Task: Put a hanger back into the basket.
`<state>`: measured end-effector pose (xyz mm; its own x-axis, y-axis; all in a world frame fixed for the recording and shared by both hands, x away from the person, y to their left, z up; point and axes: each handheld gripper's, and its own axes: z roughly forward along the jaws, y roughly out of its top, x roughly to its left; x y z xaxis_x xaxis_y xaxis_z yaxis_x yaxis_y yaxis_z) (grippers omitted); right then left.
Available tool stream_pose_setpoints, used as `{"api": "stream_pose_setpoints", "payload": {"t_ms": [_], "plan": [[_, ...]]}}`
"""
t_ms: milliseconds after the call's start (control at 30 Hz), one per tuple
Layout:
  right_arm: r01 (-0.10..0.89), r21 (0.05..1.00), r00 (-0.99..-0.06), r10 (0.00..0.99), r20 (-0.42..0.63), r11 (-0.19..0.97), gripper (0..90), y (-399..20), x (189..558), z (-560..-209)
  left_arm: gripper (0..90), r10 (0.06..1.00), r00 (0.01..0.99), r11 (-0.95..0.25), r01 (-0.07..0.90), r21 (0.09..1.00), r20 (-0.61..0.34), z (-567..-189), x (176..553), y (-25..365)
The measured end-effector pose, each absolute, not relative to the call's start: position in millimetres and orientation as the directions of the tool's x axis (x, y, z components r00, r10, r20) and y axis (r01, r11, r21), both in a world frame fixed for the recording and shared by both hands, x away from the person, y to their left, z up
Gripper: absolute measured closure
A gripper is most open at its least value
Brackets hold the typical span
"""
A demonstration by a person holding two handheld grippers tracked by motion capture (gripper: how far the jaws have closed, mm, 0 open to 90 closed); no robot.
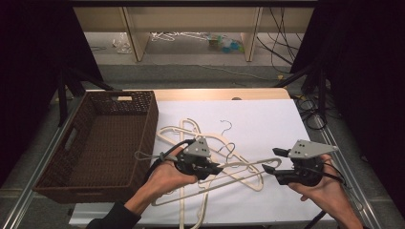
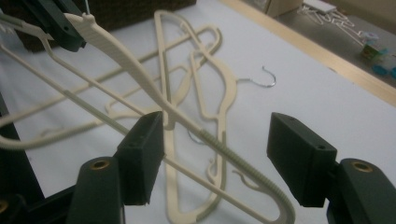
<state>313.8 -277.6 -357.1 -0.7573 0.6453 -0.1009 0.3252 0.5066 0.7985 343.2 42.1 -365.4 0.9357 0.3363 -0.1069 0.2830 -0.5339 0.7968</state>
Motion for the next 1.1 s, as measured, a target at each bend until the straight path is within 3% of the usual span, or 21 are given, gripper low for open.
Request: {"api": "stream_pose_setpoints", "payload": {"t_ms": [367, 600, 800, 1100], "plan": [[0.281, 0.885, -0.746, 0.664, -0.041, 0.370, 32.7, -277.6, 300.9, -343.7, 85.6, 0.461, 0.876, -0.401, 0.347, 0.848, -0.141, -289.8, 360.2, 72.9], [0.305, 0.873, -0.768, 0.640, -0.010, 0.380, 31.0, -269.8, 298.7, -361.4, 85.6, 0.573, 0.815, -0.333, 0.326, 0.885, -0.085, -230.8, 367.2, 133.9], [0.330, 0.863, -0.777, 0.630, 0.017, 0.383, 29.3, -267.6, 300.6, -376.5, 85.7, 0.678, 0.735, -0.308, 0.329, 0.893, -0.038, -225.1, 379.3, 193.3], [0.350, 0.858, -0.777, 0.628, 0.042, 0.376, 28.3, -266.7, 302.5, -386.2, 85.7, 0.749, 0.663, -0.311, 0.316, 0.897, 0.026, -246.2, 394.9, 256.4]]}}
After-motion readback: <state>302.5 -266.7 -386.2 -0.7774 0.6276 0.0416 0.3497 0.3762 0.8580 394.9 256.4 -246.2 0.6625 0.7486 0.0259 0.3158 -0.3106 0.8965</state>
